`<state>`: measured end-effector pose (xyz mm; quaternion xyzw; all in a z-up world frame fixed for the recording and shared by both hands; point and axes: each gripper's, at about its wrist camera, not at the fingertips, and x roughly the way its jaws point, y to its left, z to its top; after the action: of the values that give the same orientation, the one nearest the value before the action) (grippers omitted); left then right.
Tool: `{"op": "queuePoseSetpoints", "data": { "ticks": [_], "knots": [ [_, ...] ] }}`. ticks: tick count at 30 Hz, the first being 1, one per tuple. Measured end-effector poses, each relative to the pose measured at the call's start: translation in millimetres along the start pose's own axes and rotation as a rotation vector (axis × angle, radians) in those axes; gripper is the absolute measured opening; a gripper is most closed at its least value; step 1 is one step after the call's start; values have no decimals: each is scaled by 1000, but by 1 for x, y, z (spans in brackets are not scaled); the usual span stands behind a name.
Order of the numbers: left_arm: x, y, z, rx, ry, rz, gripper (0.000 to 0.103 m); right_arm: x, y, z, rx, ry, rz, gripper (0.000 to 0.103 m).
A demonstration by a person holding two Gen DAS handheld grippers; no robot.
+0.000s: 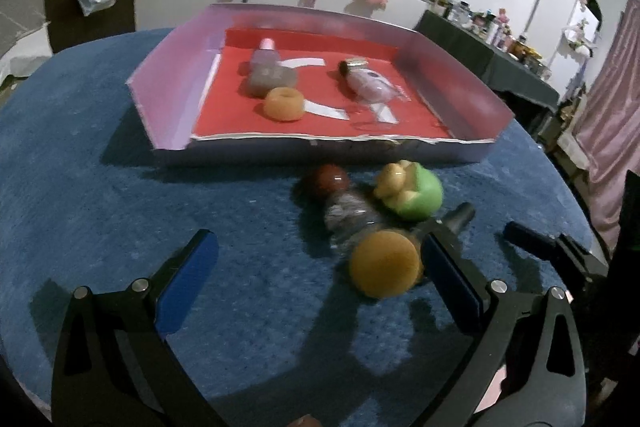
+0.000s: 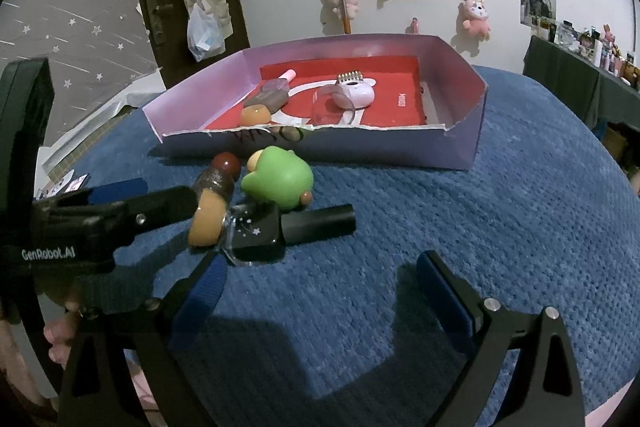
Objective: Organize rigid objects
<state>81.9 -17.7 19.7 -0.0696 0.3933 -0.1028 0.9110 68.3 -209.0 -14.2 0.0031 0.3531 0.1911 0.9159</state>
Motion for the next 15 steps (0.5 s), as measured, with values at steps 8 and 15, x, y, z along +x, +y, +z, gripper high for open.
{"op": "queuePoseSetpoints", "data": {
  "ticks": [8, 15],
  "knots": [
    [8, -11, -5, 51, 9, 44, 103, 0, 1, -2, -6, -3, 4, 98],
    [6, 14, -10, -3, 5, 64, 103, 4, 7, 2, -46, -3, -22, 98]
  ]
}}
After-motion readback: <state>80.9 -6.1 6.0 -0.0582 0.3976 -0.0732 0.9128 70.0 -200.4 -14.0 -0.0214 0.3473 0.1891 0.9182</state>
